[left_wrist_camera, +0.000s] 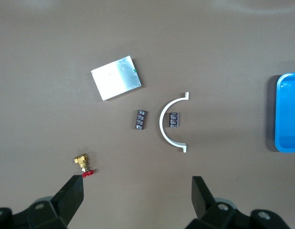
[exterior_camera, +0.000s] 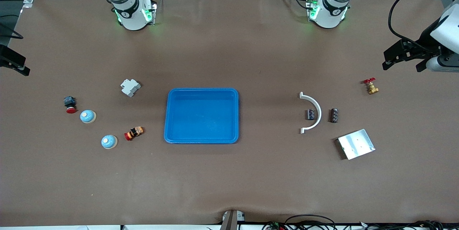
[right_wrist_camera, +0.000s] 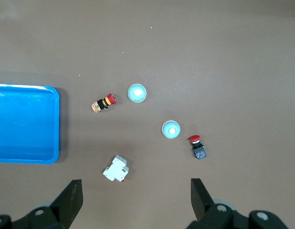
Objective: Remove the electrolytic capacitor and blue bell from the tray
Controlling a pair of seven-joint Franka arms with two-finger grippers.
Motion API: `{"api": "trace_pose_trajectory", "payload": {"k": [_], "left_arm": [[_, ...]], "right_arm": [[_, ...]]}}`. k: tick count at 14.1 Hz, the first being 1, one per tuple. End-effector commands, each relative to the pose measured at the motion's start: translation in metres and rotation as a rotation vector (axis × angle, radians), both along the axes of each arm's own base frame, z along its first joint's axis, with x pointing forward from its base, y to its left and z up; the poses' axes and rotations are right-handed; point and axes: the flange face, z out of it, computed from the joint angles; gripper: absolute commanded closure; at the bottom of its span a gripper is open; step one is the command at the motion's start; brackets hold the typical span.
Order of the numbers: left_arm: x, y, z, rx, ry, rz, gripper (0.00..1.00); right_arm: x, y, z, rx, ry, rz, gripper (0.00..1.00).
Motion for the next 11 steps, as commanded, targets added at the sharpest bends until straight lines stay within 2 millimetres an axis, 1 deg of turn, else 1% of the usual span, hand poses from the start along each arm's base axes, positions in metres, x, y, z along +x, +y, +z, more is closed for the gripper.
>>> {"api": "trace_pose_trajectory", "payload": {"k": [1, 3, 5, 9, 11], "left_arm": [[0.0012, 0.0001, -0.0009, 0.015, 0.011, 0.002, 0.0], [0.0017, 0.0006, -0.0018, 0.02, 0.013, -0.001, 0.0], [0.0018, -0.0005, -0.0017, 0.033, 0.01, -0.005, 0.0], [0.0063, -0.0075, -0.0109, 0.095, 0.014, -0.028, 0.0], [0.0069, -0.0083, -0.0109, 0.096, 0.012, -0.033, 0.0]], "right_arm": [[-0.003, -0.0006, 0.0066, -0.014, -0.002, 0.005, 0.0], [-0.0026, 0.0011, 0.0069, -0.014, -0.005, 0.007, 0.0], [-0.0023, -0.0014, 0.0074, -0.015, -0.01, 0.002, 0.0], [-0.003, -0.0052, 0.0084, -0.013, -0.013, -0.006, 0.0], [-0.0027, -0.0024, 0.0093, -0.017, -0.015, 0.004, 0.0]]}}
